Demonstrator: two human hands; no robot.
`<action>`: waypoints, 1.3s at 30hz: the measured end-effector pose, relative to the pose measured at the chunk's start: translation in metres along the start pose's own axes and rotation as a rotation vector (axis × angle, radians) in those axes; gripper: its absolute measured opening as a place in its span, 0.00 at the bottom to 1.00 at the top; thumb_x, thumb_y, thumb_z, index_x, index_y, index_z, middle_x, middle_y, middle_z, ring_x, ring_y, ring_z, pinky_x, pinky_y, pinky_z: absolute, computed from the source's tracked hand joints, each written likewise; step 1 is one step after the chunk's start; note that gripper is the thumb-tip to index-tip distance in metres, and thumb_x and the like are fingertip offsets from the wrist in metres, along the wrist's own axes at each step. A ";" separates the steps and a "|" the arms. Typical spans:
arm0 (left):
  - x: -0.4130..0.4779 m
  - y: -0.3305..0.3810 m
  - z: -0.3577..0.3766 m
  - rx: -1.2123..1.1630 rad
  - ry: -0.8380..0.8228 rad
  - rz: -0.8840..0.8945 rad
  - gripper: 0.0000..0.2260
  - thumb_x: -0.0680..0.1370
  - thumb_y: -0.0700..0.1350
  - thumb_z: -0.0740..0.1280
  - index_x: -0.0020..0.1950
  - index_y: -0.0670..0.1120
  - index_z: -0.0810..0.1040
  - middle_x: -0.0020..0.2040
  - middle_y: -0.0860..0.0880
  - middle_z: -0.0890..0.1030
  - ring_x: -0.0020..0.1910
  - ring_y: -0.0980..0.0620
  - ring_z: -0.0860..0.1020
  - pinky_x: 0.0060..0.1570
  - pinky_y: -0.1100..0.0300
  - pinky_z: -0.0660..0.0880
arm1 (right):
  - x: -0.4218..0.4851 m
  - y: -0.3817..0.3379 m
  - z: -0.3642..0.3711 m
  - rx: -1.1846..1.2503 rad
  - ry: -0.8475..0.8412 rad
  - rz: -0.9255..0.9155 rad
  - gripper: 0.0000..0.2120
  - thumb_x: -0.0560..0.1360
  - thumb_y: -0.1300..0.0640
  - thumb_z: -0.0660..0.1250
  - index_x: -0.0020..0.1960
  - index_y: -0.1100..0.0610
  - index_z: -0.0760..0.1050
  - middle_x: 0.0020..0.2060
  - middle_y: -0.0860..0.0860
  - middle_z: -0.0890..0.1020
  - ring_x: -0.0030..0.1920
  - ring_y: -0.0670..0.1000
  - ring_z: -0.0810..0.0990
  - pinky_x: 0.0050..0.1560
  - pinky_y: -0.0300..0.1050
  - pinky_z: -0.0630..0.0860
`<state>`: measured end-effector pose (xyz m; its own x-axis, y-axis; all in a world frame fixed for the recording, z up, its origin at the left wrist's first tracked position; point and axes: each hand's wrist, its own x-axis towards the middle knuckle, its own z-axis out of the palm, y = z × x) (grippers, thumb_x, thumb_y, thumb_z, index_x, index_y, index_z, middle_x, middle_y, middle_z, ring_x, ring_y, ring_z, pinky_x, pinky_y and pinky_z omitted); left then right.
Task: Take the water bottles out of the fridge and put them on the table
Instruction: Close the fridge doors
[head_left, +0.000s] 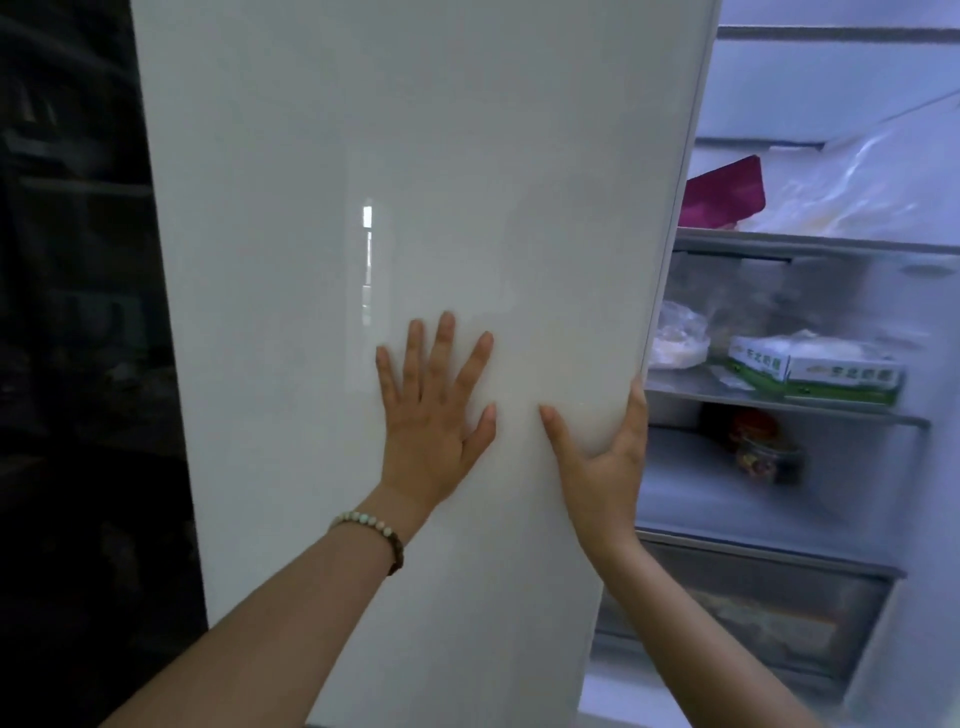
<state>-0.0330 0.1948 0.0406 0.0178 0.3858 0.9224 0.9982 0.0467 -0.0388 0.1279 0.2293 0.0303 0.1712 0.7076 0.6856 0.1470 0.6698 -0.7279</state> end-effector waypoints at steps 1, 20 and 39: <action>-0.001 0.005 -0.002 -0.004 -0.022 -0.029 0.28 0.79 0.57 0.53 0.77 0.50 0.53 0.77 0.43 0.50 0.76 0.41 0.45 0.72 0.36 0.42 | -0.001 0.000 -0.004 -0.004 -0.046 0.002 0.42 0.65 0.40 0.72 0.73 0.45 0.56 0.71 0.45 0.66 0.71 0.44 0.64 0.71 0.49 0.64; -0.104 0.087 -0.143 -0.239 -0.530 -0.302 0.30 0.80 0.58 0.49 0.76 0.55 0.36 0.78 0.52 0.41 0.77 0.48 0.41 0.74 0.45 0.39 | -0.093 -0.115 -0.243 -0.561 -0.439 -0.177 0.35 0.74 0.43 0.64 0.76 0.45 0.51 0.77 0.43 0.51 0.76 0.46 0.52 0.74 0.50 0.55; -0.053 0.506 -0.231 -0.816 -0.391 0.067 0.27 0.77 0.63 0.42 0.75 0.60 0.43 0.78 0.56 0.45 0.77 0.54 0.43 0.75 0.48 0.43 | -0.076 -0.166 -0.600 -0.726 0.101 -0.354 0.38 0.69 0.35 0.61 0.75 0.43 0.52 0.77 0.45 0.50 0.76 0.50 0.52 0.72 0.54 0.54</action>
<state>0.4841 -0.0147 0.0602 0.2052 0.6561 0.7263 0.7292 -0.5974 0.3336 0.6754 -0.0708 0.0922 0.0784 0.4346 0.8972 0.7981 0.5120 -0.3177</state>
